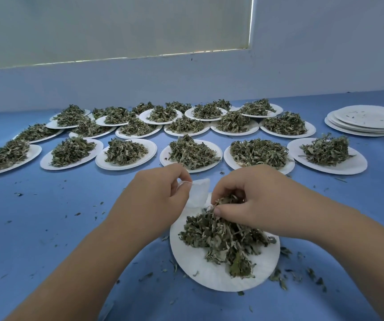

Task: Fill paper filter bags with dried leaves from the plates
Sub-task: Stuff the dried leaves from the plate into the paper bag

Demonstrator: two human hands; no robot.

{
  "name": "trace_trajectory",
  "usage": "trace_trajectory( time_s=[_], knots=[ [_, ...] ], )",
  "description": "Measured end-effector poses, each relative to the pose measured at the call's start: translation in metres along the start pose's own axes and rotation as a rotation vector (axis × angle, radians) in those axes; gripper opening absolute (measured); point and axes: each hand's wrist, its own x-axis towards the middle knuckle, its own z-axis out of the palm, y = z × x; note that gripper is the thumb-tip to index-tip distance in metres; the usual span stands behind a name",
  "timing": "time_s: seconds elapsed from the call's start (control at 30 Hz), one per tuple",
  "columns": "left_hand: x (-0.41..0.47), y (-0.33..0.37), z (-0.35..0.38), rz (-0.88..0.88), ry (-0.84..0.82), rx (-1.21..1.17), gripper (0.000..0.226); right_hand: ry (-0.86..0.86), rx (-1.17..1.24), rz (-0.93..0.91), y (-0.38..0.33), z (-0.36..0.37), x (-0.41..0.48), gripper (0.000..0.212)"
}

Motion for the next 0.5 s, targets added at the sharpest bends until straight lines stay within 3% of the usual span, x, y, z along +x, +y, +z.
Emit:
trace_trajectory(
  time_s=[0.23, 0.5],
  knots=[
    [-0.003, 0.004, 0.001, 0.023, 0.001, 0.019, 0.008, 0.094, 0.166, -0.025, 0.0, -0.007, 0.0, 0.002],
    [-0.006, 0.007, 0.009, 0.099, 0.04, -0.038, 0.007, 0.218, 0.059, -0.002, -0.006, 0.009, 0.003, 0.027]
  ],
)
